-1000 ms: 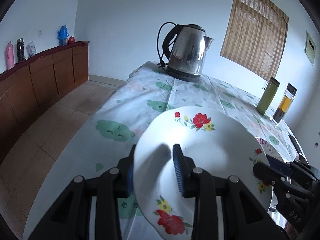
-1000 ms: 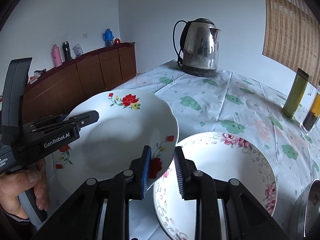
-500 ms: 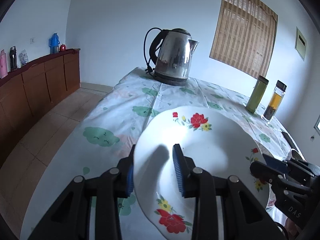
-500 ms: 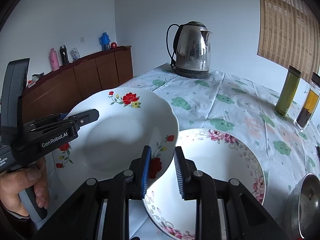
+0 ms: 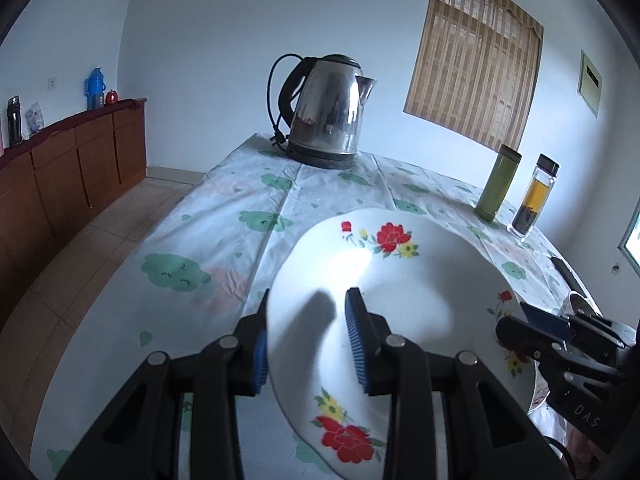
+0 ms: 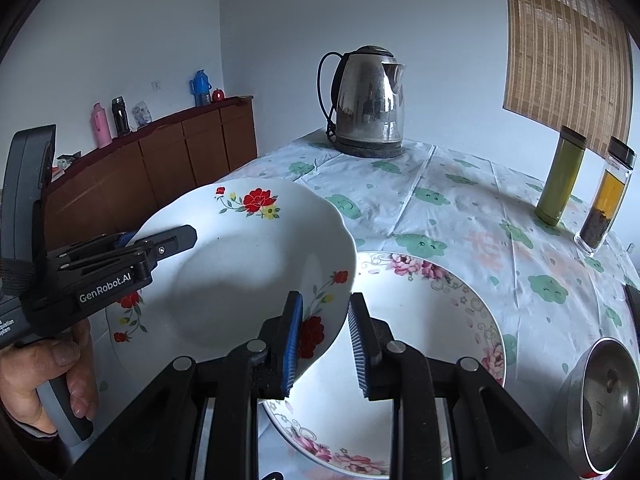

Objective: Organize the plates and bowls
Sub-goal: 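Carry the red-flower plate with both grippers over the pink-floral plate stack, then lower the red-flower plate onto the pink-floral plate with both grippers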

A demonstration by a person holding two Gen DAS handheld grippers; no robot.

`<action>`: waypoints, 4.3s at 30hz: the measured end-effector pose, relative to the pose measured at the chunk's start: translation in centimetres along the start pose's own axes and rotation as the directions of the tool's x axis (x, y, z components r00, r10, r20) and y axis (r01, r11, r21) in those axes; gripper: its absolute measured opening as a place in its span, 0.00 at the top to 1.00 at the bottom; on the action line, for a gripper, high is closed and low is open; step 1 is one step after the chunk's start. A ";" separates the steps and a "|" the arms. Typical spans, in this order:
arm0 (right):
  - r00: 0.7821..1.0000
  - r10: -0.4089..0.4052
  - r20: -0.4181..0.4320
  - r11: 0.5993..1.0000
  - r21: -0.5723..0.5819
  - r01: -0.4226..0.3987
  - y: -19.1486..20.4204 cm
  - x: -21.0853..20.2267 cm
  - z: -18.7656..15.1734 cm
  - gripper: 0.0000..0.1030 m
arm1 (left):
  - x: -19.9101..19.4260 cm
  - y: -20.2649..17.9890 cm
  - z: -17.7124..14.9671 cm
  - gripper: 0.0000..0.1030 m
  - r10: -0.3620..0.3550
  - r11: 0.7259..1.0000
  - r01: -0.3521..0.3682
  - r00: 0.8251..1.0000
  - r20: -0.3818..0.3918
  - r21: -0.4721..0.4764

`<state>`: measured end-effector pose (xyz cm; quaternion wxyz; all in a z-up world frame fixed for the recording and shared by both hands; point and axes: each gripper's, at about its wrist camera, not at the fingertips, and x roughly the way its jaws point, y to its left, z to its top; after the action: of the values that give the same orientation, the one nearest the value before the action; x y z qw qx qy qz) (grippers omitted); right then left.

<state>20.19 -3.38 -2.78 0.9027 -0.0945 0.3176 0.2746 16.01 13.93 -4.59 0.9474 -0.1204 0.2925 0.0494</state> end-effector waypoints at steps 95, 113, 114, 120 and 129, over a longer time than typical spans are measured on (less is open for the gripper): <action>0.989 -0.138 -0.046 0.971 0.193 0.145 -10.4 -2.0 -2.8 0.75 | 4.3 -11.8 -0.9 0.69 -0.037 0.986 0.051 0.995 -0.091 0.160; 0.988 -0.134 -0.081 0.972 0.182 0.146 -10.0 -1.1 -3.1 0.75 | 4.5 -11.7 -1.3 0.69 0.007 0.981 0.010 0.996 -0.088 0.194; 0.987 -0.134 -0.083 0.973 0.179 0.147 -10.0 -1.0 -3.2 0.75 | 4.5 -11.7 -1.3 0.69 0.010 0.980 0.007 0.996 -0.085 0.197; 0.987 -0.127 -0.096 0.974 0.178 0.143 -9.8 -0.6 -3.4 0.75 | 4.4 -11.9 -1.5 0.69 0.038 0.972 -0.021 0.997 -0.071 0.232; 0.987 -0.129 -0.096 0.974 0.175 0.145 -9.8 -0.5 -3.4 0.75 | 4.6 -12.1 -1.6 0.69 0.068 0.965 -0.048 0.995 -0.072 0.257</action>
<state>23.51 -12.95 -5.14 0.9102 -0.0448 0.3717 0.1772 20.86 1.93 -6.07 0.9407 0.0094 0.3375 0.0342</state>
